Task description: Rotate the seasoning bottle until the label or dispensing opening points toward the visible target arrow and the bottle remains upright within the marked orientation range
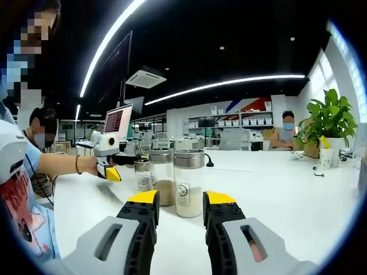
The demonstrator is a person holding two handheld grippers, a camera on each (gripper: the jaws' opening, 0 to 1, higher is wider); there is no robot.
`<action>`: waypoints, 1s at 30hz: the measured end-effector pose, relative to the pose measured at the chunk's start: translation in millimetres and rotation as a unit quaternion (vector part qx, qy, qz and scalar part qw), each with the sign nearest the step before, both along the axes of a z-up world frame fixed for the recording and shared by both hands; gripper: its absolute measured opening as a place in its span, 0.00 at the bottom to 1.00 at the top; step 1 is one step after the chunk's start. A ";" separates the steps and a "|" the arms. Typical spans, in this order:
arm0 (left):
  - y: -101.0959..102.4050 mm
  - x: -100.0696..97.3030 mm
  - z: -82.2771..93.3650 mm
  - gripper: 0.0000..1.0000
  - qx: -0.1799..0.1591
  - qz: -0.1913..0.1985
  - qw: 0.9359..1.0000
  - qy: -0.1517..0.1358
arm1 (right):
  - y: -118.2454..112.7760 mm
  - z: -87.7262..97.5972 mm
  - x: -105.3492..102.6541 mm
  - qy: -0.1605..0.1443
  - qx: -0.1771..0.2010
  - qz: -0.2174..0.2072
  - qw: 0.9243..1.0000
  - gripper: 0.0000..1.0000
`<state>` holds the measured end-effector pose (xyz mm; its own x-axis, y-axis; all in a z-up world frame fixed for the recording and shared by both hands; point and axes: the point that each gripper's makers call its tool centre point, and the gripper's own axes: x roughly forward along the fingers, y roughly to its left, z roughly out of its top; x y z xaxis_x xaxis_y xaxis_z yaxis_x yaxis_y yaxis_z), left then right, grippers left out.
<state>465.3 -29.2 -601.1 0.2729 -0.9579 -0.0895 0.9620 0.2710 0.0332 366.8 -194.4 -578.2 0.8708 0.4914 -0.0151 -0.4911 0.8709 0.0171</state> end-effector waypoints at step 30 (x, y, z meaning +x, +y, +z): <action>-5.0 11.7 2.7 0.37 -0.043 0.172 0.980 0.087 | -8.7 4.0 -6.4 -0.012 0.032 -0.006 0.999 0.29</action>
<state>477.0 -34.2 -598.4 0.5688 -0.8179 -0.0870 0.8023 0.5750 -0.1600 360.4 -203.1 -574.3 0.8765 0.4800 0.0364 -0.4813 0.8744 0.0613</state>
